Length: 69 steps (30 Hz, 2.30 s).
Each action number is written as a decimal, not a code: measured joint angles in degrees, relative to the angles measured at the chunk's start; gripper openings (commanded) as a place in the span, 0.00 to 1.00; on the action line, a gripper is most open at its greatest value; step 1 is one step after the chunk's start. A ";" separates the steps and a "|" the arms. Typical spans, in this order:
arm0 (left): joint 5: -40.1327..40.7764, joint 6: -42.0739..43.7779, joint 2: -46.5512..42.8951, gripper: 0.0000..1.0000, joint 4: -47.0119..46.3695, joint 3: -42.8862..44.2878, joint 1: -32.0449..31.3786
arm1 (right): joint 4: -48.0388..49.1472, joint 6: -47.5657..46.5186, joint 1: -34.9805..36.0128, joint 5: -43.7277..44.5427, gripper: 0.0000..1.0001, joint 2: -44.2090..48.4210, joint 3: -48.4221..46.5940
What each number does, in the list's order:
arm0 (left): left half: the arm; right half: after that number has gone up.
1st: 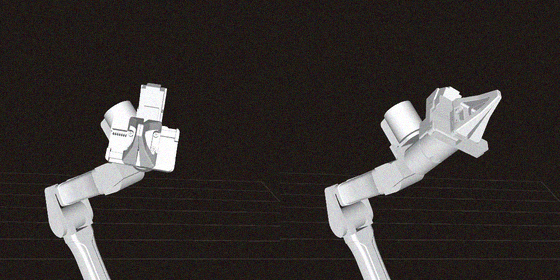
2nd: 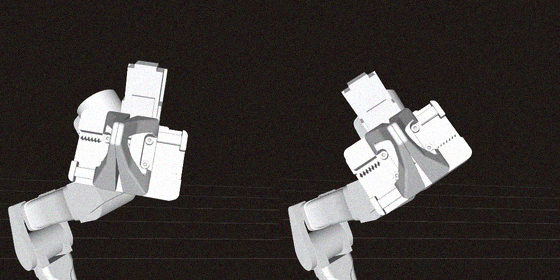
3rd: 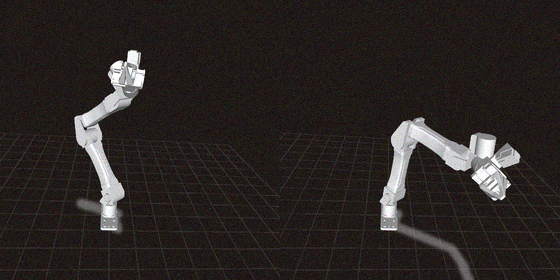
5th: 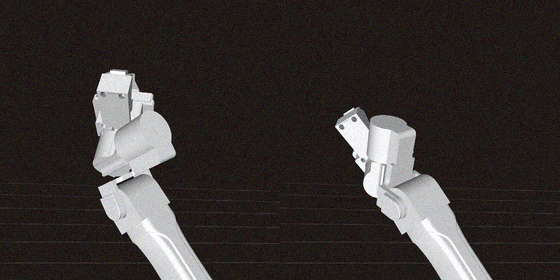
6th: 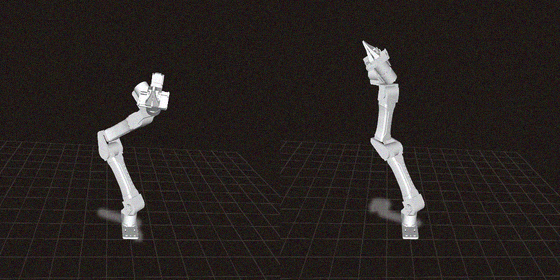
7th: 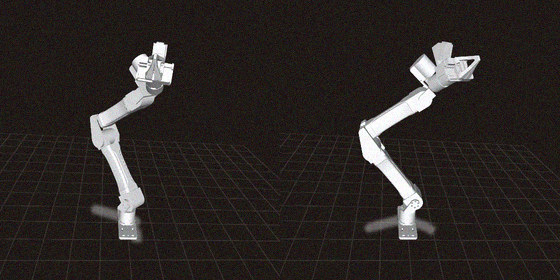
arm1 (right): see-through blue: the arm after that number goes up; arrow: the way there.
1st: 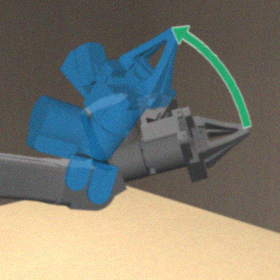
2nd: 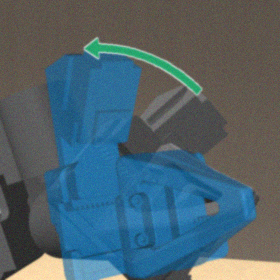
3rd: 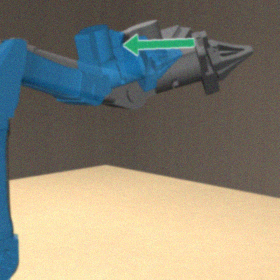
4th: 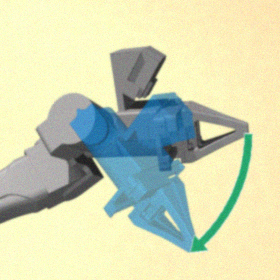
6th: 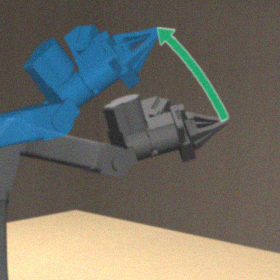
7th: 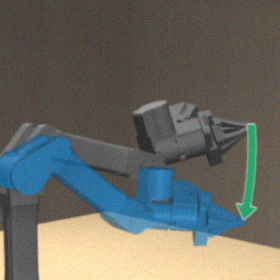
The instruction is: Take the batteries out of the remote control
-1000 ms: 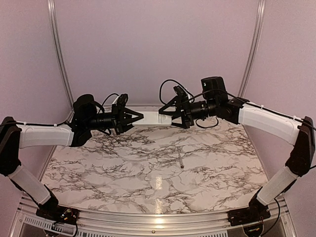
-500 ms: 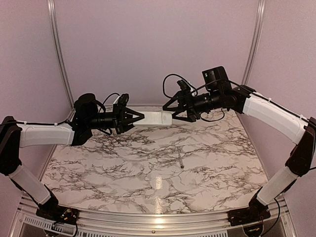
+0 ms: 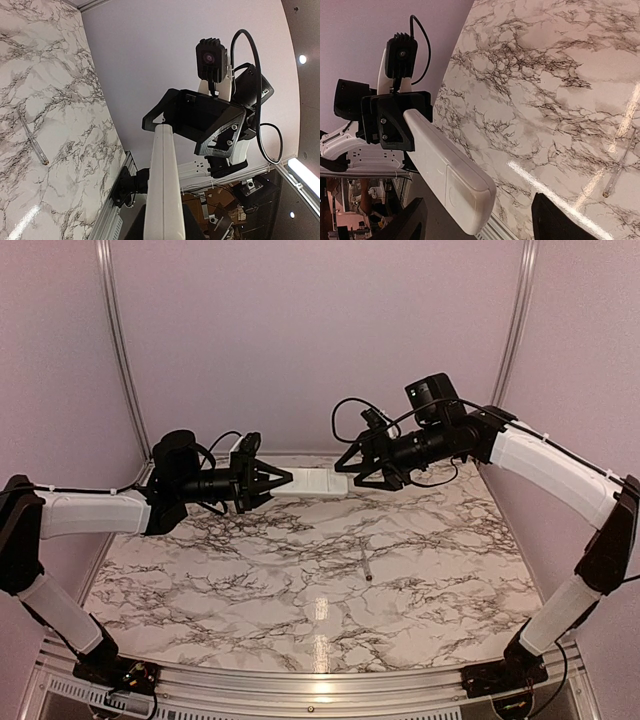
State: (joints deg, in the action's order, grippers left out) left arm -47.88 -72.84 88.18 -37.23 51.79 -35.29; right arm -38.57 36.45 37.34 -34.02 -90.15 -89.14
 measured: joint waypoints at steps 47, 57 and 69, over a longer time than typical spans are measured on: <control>1.31 -3.15 3.69 0.00 -2.21 -0.98 -0.02 | -0.98 3.98 2.91 4.74 0.50 -7.30 -3.96; 1.16 -2.73 3.72 0.00 -1.90 -0.37 -0.02 | -2.69 3.82 2.93 5.51 0.44 -7.50 -5.22; 0.33 -2.14 3.89 0.00 -1.81 -0.13 0.46 | -3.13 4.20 2.67 5.77 0.29 -7.50 -5.38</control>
State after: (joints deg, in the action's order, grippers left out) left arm -47.55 -74.98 92.07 -39.05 51.66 -34.83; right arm -41.69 40.64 40.01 -28.25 -97.65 -94.52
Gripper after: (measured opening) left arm 0.160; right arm 0.344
